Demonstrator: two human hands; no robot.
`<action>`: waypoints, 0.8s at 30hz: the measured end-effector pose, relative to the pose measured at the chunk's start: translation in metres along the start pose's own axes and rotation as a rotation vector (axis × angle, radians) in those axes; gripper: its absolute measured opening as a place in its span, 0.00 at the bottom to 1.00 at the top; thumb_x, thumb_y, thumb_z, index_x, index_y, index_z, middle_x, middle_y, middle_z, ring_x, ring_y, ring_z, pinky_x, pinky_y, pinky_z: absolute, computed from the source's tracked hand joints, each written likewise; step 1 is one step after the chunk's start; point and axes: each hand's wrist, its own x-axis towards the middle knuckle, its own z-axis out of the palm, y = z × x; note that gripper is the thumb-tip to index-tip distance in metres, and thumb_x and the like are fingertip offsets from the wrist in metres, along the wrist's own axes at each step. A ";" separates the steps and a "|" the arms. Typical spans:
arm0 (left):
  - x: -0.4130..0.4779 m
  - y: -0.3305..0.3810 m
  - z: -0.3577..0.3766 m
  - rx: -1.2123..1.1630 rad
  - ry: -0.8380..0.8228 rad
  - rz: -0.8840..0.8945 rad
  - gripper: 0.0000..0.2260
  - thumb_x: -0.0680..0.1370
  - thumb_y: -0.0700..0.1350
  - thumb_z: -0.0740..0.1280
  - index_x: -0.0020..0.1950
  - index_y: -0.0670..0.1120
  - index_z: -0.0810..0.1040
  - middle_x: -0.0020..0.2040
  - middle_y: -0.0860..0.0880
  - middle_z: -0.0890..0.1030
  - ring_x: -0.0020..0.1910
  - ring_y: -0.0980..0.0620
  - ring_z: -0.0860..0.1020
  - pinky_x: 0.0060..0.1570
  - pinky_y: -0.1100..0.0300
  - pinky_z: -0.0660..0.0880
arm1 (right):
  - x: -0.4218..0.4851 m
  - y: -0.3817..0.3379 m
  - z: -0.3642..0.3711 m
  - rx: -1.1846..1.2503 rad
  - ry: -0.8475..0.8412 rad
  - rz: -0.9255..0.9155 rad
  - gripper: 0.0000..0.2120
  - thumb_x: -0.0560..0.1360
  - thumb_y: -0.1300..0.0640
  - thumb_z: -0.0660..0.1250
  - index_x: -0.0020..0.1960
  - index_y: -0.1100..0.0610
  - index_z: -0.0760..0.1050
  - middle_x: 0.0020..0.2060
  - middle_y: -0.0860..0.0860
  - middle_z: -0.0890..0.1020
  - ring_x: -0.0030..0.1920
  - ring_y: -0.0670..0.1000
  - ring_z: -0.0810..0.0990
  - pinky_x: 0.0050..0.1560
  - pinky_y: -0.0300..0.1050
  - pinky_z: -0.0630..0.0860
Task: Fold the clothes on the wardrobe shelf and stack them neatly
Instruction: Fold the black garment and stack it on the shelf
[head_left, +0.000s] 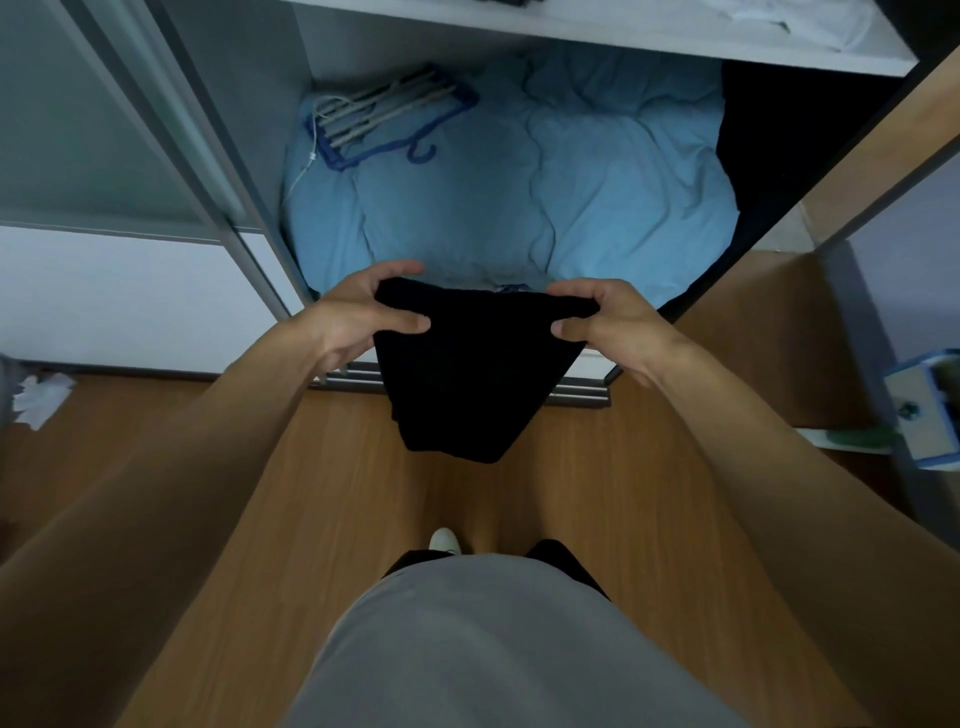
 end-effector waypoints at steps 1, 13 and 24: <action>-0.002 0.000 0.002 0.072 0.009 0.005 0.33 0.70 0.26 0.73 0.71 0.49 0.74 0.60 0.45 0.83 0.59 0.49 0.82 0.58 0.59 0.79 | 0.000 -0.001 0.001 -0.145 0.018 -0.008 0.24 0.74 0.69 0.71 0.69 0.57 0.75 0.62 0.53 0.80 0.62 0.50 0.79 0.60 0.34 0.73; 0.002 0.031 0.025 0.833 0.392 0.255 0.22 0.72 0.31 0.68 0.62 0.50 0.79 0.58 0.50 0.78 0.54 0.52 0.76 0.50 0.63 0.73 | 0.000 -0.014 0.008 -0.539 0.255 -0.079 0.06 0.79 0.60 0.67 0.47 0.61 0.82 0.35 0.53 0.79 0.36 0.51 0.77 0.35 0.38 0.70; 0.005 0.051 0.010 1.122 0.640 0.408 0.14 0.75 0.46 0.66 0.60 0.47 0.77 0.49 0.43 0.83 0.50 0.40 0.79 0.49 0.53 0.73 | 0.006 -0.034 -0.017 -0.549 0.234 -0.425 0.08 0.79 0.58 0.69 0.55 0.60 0.82 0.61 0.50 0.75 0.63 0.44 0.71 0.65 0.32 0.64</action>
